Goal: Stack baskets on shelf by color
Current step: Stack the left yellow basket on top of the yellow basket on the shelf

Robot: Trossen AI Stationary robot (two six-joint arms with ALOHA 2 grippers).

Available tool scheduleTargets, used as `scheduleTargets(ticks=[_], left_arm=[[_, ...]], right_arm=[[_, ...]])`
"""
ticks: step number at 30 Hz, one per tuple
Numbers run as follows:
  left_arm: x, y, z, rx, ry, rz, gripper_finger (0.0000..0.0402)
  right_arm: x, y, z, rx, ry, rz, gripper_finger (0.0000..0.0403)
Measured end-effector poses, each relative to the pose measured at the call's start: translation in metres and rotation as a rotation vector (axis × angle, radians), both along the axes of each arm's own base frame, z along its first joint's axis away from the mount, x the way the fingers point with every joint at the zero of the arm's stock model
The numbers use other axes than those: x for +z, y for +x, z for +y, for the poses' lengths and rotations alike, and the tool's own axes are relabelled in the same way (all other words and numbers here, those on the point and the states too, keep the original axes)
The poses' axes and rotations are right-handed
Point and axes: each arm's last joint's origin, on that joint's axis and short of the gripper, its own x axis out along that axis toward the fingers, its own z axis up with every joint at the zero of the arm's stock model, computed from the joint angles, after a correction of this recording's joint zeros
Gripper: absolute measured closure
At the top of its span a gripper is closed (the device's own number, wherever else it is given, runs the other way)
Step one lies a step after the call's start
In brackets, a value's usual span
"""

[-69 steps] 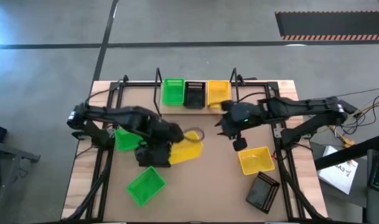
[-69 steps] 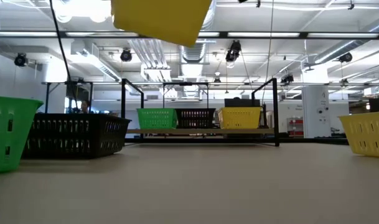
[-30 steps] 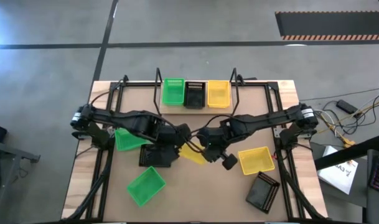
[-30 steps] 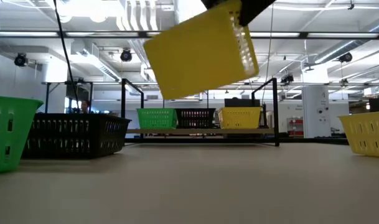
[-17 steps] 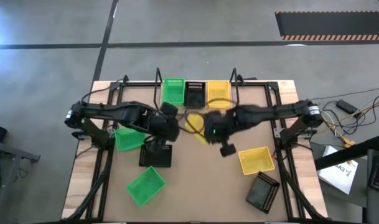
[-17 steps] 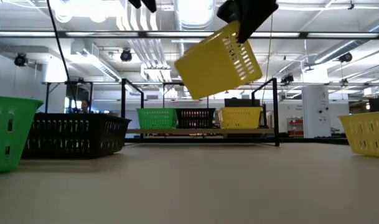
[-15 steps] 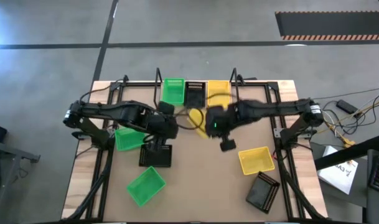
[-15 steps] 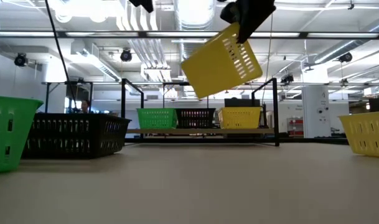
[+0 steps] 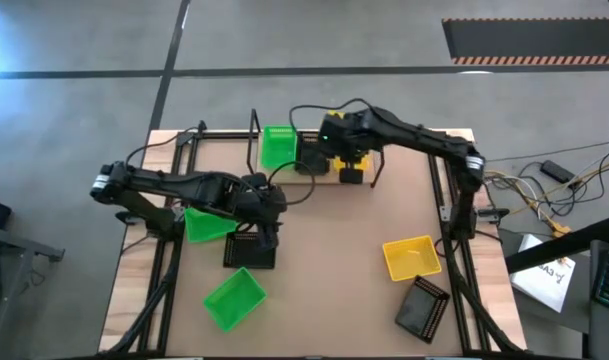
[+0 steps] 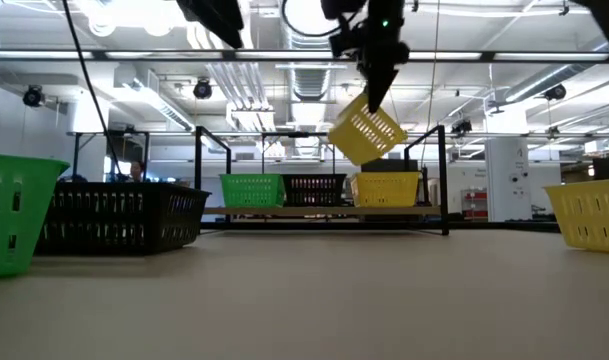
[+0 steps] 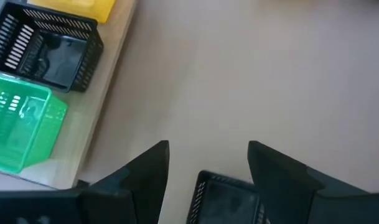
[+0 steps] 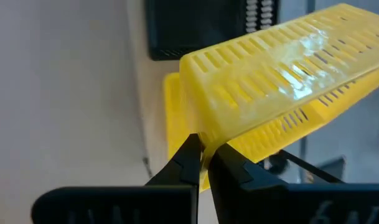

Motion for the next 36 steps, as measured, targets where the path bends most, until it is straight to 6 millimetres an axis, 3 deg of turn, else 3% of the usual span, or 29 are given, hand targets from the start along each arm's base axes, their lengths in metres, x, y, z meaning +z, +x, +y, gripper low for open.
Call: scheduleTargets(ticks=[7, 13, 20, 30, 36], left_arm=[[0.0, 0.0, -0.001, 0.019, -0.007, -0.028, 0.0199], [0.001, -0.001, 0.0, 0.021, -0.005, -0.031, 0.0199], [0.002, -0.002, 0.0, 0.016, 0.0, -0.032, 0.0199], [0.002, -0.001, 0.0, -0.013, 0.02, -0.028, 0.0199], [0.002, -0.001, 0.0, -0.021, 0.025, -0.03, 0.0199]], right_arm=[[-0.024, 0.023, -0.014, -0.083, 0.022, 0.151, 0.0394], [-0.034, 0.036, -0.019, -0.144, 0.004, 0.135, 0.0394], [-0.036, 0.036, -0.019, -0.204, 0.0, 0.125, 0.0394], [-0.005, 0.021, -0.008, -0.336, -0.023, -0.003, 0.0394], [-0.02, 0.02, -0.011, -0.351, -0.015, 0.051, 0.0394]])
